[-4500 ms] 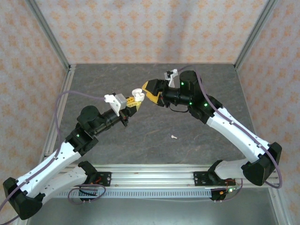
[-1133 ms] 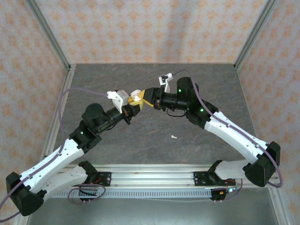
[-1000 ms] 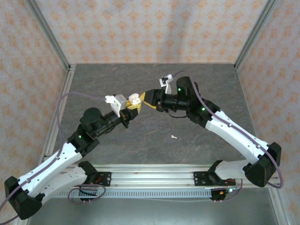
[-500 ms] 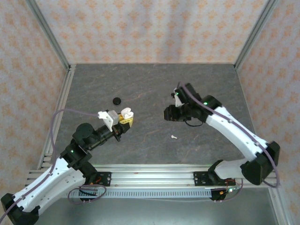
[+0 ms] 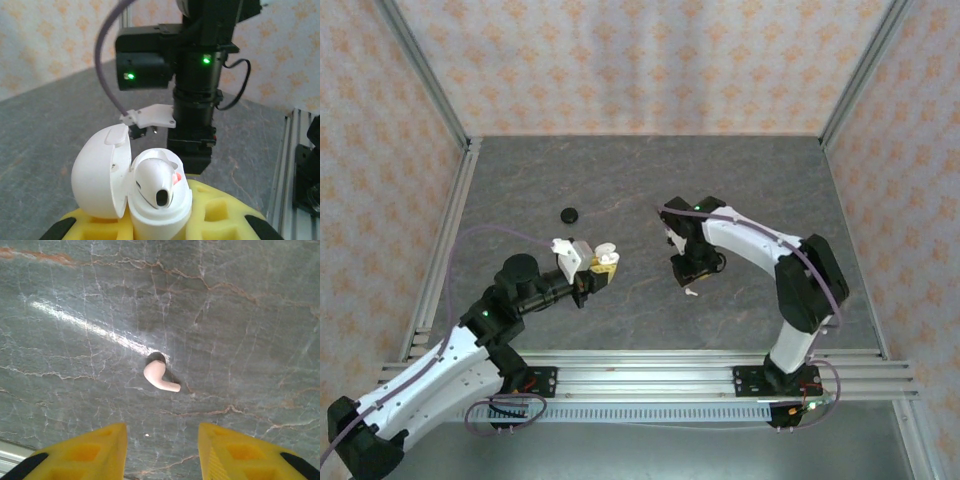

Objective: Insert wireless bluetooth earbuds into charging case

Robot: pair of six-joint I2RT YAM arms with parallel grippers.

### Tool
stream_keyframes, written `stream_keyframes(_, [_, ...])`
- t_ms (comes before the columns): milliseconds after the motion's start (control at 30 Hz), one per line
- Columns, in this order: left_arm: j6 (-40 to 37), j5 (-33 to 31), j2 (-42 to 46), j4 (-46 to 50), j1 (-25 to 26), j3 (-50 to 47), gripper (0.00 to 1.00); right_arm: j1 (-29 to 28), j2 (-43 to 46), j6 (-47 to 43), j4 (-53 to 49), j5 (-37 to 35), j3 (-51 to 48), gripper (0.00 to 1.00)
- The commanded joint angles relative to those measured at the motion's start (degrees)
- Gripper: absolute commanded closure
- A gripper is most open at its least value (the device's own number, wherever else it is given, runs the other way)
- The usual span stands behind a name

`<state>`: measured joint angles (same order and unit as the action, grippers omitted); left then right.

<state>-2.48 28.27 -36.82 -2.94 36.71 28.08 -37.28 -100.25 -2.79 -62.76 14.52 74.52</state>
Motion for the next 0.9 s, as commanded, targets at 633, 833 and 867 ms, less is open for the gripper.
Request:
stream_keyframes(633, [-3.72, 0.48, 2.05, 1.53, -0.15, 0.32, 1.0, -0.7, -11.55, -6.02, 1.66, 0.96, -0.29, 0.57])
stream_keyframes(833, [-3.41, 0.12, 2.54, 1.72, -0.14, 0.05, 1.0, -0.69, -12.76, -4.88, 1.38, 0.88, -0.76, 0.62])
stream_keyframes(867, [-3.28, 0.12, 2.58, 1.71, -0.13, -0.04, 1.0, -0.65, -12.64, -4.71, 1.2, 0.55, -0.92, 0.62])
